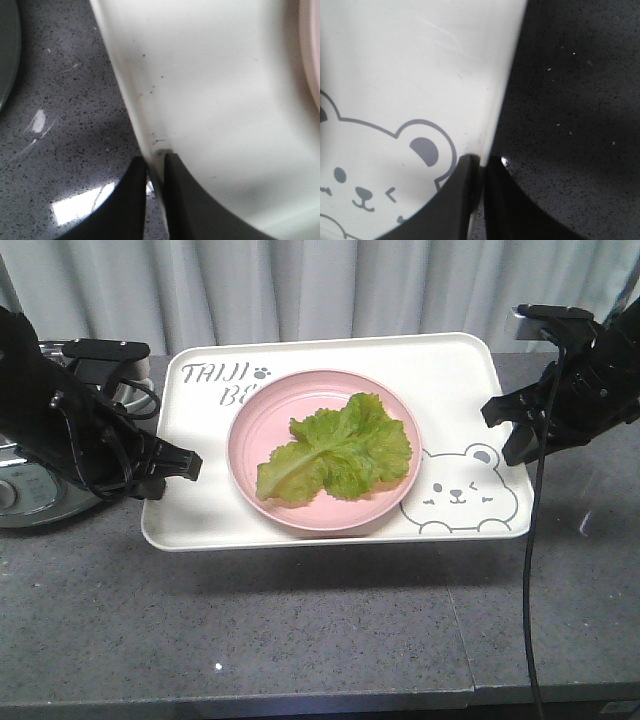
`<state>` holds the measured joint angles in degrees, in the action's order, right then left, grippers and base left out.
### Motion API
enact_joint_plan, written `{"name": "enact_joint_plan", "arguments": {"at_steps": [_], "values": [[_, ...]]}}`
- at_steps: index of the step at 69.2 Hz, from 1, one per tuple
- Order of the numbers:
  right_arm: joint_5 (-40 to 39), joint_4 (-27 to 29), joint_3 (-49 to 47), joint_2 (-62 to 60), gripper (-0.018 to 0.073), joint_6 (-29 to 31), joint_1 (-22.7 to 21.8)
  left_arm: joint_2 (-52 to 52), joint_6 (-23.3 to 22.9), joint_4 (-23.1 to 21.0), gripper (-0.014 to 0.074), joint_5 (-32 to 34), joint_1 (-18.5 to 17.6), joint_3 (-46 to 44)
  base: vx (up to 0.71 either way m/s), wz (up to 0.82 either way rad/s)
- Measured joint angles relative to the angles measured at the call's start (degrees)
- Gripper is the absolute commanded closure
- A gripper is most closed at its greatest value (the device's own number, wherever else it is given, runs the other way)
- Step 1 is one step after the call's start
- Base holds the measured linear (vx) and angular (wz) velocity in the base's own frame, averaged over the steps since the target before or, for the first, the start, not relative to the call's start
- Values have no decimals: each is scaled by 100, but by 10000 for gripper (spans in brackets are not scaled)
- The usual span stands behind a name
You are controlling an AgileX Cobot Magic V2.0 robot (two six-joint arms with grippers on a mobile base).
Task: Transfer vegetables to tray and serve
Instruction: 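Hold the tray level with both grippers while the base turns away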
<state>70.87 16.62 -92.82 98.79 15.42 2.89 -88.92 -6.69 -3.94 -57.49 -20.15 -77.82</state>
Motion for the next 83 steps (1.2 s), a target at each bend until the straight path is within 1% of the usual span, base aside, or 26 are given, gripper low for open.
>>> {"name": "enact_joint_plan", "arguments": {"at_steps": [83], "values": [[0, 0, 0, 0, 565, 0, 0, 0, 0, 0, 602, 0, 0, 0, 0, 0]]}}
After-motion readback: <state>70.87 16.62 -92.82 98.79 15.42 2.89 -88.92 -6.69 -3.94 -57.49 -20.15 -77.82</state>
